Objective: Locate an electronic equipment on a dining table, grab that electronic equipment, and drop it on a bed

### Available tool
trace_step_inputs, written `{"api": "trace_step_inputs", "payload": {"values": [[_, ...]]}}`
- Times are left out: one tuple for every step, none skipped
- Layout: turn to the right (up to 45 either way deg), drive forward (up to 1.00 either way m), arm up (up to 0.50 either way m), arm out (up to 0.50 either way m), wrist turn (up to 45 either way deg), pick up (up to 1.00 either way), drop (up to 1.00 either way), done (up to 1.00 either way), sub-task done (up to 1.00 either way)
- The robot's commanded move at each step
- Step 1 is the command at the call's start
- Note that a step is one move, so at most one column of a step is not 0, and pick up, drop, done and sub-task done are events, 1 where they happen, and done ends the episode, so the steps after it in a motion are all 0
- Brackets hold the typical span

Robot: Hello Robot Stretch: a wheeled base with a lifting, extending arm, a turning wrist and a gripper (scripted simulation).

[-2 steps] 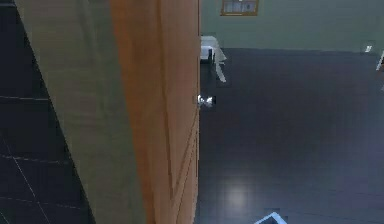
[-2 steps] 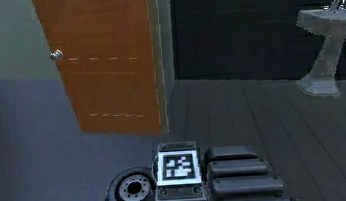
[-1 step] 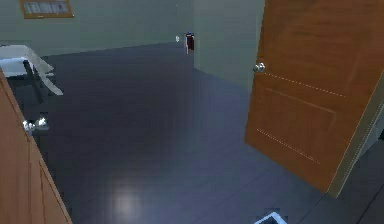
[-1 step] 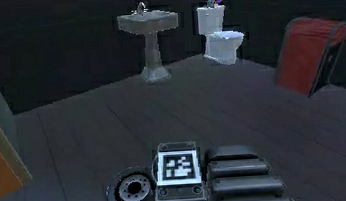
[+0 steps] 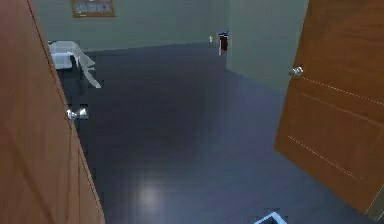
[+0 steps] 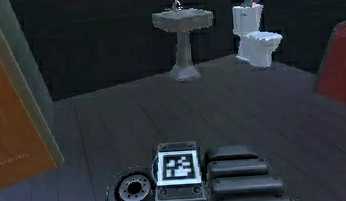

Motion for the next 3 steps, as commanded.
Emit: {"api": "trace_step_inputs", "payload": {"values": [[45.0, 0.0, 0.0, 0.0, 0.0, 0.0, 0.0, 0.0, 0.0], [45.0, 0.0, 0.0, 0.0, 0.0, 0.0, 0.0, 0.0, 0.0], [18.0, 0.0, 0.0, 0.0, 0.0, 0.0, 0.0, 0.0, 0.0]]}}
